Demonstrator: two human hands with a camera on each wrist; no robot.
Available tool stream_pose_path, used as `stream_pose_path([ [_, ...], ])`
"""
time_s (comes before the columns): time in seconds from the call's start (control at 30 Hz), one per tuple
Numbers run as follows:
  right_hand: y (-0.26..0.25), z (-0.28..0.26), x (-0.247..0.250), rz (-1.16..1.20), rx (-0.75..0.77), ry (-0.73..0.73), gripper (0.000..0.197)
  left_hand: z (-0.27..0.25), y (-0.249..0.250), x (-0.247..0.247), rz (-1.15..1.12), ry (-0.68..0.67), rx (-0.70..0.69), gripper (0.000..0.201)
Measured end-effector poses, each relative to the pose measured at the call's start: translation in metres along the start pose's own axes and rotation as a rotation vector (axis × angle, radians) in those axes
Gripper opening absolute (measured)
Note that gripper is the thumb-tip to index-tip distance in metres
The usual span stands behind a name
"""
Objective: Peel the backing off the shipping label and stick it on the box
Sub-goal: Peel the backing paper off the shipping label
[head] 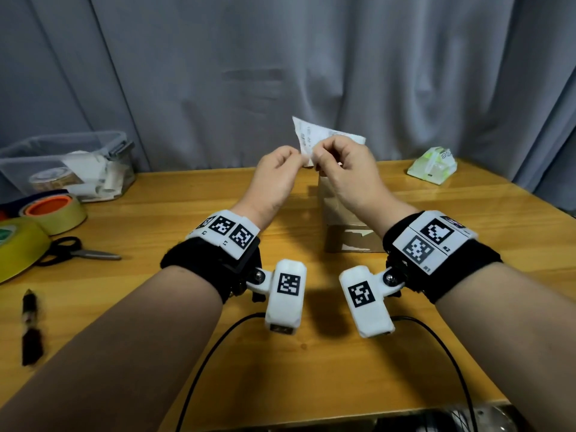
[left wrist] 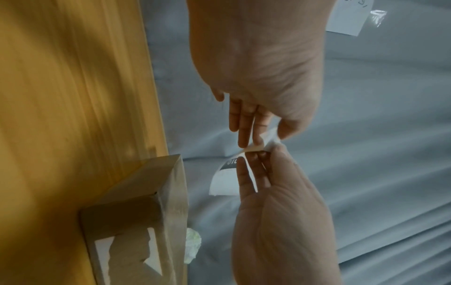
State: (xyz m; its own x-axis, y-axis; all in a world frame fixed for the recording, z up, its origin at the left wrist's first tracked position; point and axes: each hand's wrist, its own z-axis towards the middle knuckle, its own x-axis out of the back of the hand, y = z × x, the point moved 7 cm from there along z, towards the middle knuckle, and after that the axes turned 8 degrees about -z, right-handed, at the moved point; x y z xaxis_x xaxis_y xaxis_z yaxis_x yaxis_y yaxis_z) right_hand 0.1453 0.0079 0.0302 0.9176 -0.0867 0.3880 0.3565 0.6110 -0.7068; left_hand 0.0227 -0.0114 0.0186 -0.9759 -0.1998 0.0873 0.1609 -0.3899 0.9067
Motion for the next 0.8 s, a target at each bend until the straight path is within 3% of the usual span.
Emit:
stream_pose_path([
  [0.17,-0.009,0.000,0.002,-0.057,0.044,-0.013,0.016,0.002,0.005,0.003,0.031,-0.002,-0.083,0.027],
  [0.37,-0.002,-0.003,-0.004,0.120,-0.108,-0.044,0.020,0.004,0.012,0.004,-0.004,-0.028,-0.131,0.025],
  [0.5,0.003,-0.004,-0.003,0.238,-0.223,-0.041,0.025,0.005,0.007,0.007,-0.018,-0.039,-0.104,0.023],
  [0.67,0.015,0.001,0.000,0.113,-0.265,-0.015,0.027,0.006,-0.005,0.008,-0.012,-0.073,-0.041,0.021],
  [0.8,0.024,-0.002,-0.002,0.046,-0.313,-0.092,0.028,0.008,-0.013,0.012,0.030,-0.030,0.007,0.018],
])
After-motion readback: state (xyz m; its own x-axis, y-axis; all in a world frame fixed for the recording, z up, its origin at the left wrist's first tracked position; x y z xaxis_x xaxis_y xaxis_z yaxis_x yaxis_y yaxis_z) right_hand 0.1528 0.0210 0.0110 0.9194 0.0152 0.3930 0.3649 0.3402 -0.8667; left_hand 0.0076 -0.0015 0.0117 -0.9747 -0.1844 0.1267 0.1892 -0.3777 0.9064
